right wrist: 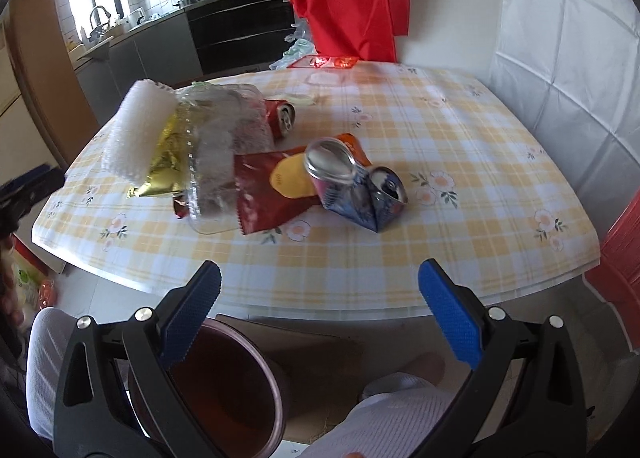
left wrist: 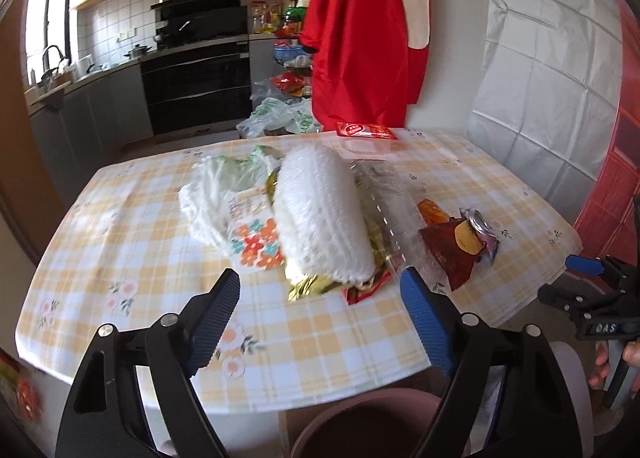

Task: Collect trash
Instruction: 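Move both grippers toward the trash pile on the table, then grasp the crushed blue can with the right gripper while the left grasps the bubble-wrap roll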

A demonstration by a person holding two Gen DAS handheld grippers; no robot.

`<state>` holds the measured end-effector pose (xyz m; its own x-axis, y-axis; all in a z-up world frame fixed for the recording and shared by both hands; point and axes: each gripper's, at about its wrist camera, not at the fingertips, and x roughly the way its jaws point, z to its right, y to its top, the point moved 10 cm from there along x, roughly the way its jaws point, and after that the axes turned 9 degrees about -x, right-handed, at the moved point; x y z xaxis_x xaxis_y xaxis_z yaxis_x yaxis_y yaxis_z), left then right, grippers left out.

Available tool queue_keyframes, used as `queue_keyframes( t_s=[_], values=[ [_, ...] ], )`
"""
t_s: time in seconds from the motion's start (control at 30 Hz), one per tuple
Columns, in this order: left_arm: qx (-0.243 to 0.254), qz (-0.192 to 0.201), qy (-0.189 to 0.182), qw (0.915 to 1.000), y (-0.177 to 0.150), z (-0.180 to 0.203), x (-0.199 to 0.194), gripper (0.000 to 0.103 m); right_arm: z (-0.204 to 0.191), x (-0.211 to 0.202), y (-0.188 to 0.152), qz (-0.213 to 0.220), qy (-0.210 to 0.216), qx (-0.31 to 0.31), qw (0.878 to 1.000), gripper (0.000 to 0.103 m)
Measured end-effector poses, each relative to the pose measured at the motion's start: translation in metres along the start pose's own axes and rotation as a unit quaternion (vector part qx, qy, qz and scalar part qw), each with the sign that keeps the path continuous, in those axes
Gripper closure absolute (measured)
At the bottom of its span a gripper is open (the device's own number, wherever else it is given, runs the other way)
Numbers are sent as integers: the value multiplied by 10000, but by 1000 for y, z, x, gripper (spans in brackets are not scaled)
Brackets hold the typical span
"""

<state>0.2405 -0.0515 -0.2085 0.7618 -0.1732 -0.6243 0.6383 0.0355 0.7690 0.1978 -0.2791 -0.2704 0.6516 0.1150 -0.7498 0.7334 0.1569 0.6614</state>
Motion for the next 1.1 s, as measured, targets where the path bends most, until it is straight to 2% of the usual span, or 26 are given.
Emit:
queue_keyframes(
  t_s=[0.13, 0.27, 0.4, 0.43, 0.47, 0.5, 0.63, 0.73, 0.9, 1.0, 1.07, 1.1],
  values=[
    [56, -85, -26, 9999, 18, 6, 28, 25, 12, 15, -1, 6, 28, -211, 9998, 6],
    [25, -186, 136, 9997, 29, 1, 54, 25, 28, 41, 4, -104, -51, -354, 9993, 6],
    [-446, -333, 104, 9984, 31, -13, 76, 25, 29, 71, 17, -61, -34, -672, 9977, 7],
    [-532, -383, 84, 9978, 29, -15, 80, 25, 25, 75, 20, -34, 7, -765, 9971, 11],
    [-595, -410, 82, 9974, 27, -17, 83, 25, 22, 79, 25, 1, 100, -826, 9965, 21],
    [-632, -423, 78, 9971, 26, -19, 85, 25, 19, 82, 29, 12, 237, -804, 9965, 24],
    [-624, -464, -2, 9970, 23, -19, 91, 28, 17, 87, 46, 170, 565, -435, 9973, 25],
    [-598, -468, -78, 9971, 22, -16, 92, 35, 19, 90, 58, 253, 872, 21, 9959, 25],
    [-487, -432, -96, 9978, 23, -12, 92, 47, 24, 106, 65, 174, 1055, 525, 9929, 27],
    [-433, -353, -101, 9984, 24, -10, 89, 57, 27, 117, 60, 78, 1291, 932, 9872, 31],
    [-386, -298, -104, 9988, 26, -10, 87, 62, 26, 119, 58, 78, 1489, 1118, 9825, 42],
    [-352, -274, -103, 9990, 26, -10, 86, 63, 26, 117, 58, 132, 1525, 1177, 9812, 43]
  ],
)
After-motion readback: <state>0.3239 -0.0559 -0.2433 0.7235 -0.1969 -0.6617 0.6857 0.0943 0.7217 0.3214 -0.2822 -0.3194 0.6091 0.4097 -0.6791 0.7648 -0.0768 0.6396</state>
